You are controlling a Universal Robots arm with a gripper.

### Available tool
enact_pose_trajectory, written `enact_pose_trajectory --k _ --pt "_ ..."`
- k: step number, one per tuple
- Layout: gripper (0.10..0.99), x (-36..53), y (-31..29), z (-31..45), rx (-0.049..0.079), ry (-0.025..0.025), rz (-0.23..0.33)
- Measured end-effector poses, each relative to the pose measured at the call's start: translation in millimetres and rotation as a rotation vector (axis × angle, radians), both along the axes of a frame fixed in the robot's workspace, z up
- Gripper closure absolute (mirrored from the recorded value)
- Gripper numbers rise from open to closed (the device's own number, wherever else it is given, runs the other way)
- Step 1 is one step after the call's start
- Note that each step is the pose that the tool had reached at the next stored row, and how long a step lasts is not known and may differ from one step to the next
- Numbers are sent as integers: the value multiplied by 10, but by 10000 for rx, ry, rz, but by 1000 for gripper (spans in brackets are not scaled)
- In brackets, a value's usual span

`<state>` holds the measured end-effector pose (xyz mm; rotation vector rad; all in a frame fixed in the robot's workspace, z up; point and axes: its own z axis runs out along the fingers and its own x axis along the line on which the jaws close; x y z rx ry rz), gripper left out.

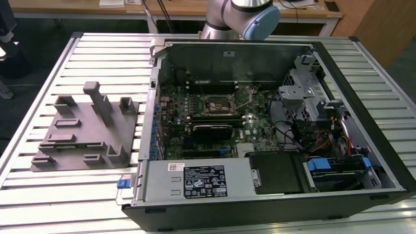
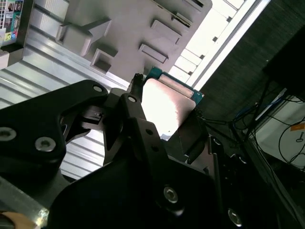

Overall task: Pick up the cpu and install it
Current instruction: 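Pick up the cpu and move it towards the insertion slot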

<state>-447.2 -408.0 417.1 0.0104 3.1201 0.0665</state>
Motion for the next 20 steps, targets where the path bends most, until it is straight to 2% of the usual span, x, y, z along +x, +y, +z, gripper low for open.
enact_pose_trajectory --k 5,8,13,20 --pt "541 2 0 16 0 0 1" --pt "541 35 0 16 0 1 1" --pt "541 158 3 16 0 1 0" --pt "541 386 6 16 0 0 1"
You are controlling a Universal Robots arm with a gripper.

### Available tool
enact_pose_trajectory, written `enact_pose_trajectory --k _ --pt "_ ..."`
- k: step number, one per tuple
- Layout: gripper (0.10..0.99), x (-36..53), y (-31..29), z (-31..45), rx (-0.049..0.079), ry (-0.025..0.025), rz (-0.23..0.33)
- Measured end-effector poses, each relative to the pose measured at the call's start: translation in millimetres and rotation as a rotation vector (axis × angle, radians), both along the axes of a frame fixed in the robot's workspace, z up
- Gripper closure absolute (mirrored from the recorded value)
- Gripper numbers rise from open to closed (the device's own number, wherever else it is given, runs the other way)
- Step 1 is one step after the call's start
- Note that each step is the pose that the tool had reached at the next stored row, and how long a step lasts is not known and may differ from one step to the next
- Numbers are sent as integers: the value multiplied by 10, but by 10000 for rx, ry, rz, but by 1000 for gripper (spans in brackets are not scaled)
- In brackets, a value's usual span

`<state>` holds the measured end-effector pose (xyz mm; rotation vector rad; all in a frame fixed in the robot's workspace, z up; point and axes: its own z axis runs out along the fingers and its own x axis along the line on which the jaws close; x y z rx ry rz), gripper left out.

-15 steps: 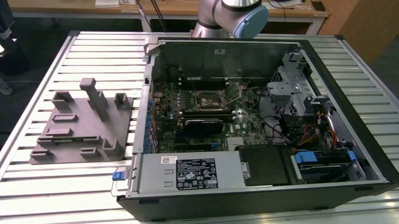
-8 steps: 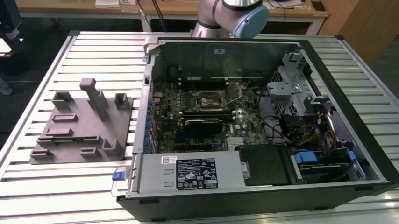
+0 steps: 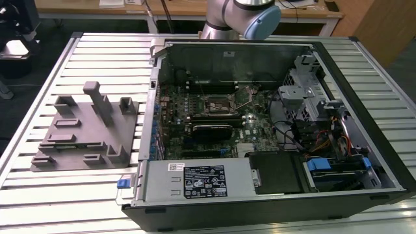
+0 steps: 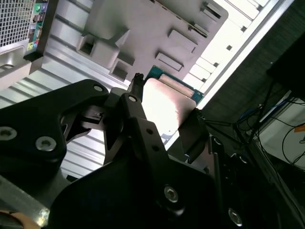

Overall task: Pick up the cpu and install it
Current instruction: 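Pick up the cpu and move it towards the insertion slot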

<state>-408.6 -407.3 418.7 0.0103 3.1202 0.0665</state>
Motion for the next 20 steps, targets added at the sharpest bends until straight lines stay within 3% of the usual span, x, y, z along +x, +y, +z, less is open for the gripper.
enact_pose_trajectory --k 20 --pt "541 644 8 -1 1 -1 0"
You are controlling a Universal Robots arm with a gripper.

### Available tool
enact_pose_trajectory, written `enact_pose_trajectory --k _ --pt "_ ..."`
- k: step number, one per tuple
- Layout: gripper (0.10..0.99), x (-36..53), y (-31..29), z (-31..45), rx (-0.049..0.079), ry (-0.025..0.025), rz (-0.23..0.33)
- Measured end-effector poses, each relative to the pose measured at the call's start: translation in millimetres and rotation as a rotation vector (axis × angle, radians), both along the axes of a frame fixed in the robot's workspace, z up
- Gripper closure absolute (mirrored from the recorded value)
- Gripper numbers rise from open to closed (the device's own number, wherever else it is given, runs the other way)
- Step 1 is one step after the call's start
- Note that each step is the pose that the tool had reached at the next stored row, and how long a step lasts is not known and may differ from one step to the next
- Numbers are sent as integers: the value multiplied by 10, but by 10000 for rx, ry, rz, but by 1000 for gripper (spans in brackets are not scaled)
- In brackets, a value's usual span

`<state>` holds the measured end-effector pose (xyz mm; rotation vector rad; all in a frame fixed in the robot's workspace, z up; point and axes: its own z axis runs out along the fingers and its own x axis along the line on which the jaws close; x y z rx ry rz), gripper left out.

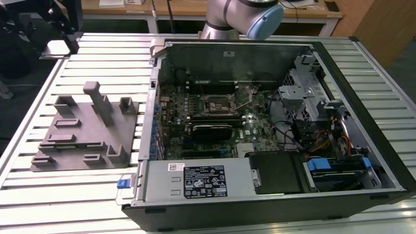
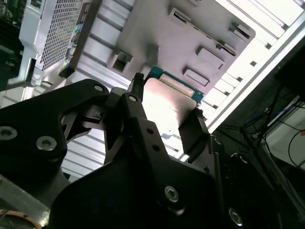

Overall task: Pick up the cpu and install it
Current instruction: 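Pick up the cpu and move it towards the insertion slot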

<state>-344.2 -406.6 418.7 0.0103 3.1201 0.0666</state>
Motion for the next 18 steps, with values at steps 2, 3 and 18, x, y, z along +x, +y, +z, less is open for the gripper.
enact_pose_trajectory --k 2,3,18 --pt "541 64 1 1 -1 1 -1" --pt "541 98 2 1 0 1 -1" --pt "541 561 10 1 -1 1 -1"
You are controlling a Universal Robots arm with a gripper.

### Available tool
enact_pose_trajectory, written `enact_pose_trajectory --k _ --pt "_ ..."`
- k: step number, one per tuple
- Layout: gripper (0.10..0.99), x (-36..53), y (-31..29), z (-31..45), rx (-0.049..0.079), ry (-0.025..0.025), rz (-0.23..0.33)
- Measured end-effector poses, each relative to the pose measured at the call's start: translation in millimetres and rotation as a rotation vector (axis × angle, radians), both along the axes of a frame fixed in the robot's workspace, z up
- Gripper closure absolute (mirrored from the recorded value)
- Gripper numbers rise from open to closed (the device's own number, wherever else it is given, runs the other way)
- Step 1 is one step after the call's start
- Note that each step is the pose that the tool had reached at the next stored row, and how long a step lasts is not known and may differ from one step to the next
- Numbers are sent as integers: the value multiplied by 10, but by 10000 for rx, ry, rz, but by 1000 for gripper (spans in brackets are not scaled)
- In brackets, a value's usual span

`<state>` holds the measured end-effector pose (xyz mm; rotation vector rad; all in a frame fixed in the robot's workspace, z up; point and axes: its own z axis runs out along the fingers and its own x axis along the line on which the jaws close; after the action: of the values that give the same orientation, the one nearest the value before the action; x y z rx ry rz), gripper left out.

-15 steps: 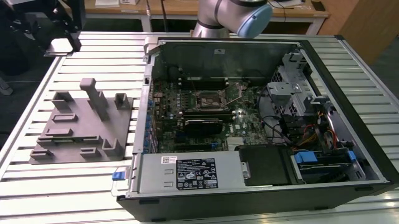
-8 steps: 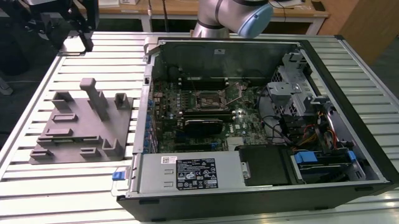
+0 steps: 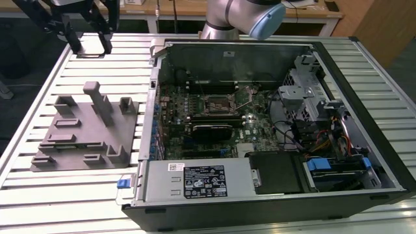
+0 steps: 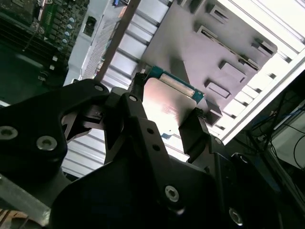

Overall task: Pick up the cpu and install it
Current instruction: 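Pick up the cpu and move it towards the insertion slot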

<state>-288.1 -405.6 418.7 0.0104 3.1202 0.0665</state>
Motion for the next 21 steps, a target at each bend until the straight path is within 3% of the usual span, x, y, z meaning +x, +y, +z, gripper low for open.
enact_pose_trajectory --k 21 --pt "541 673 11 0 0 0 0"
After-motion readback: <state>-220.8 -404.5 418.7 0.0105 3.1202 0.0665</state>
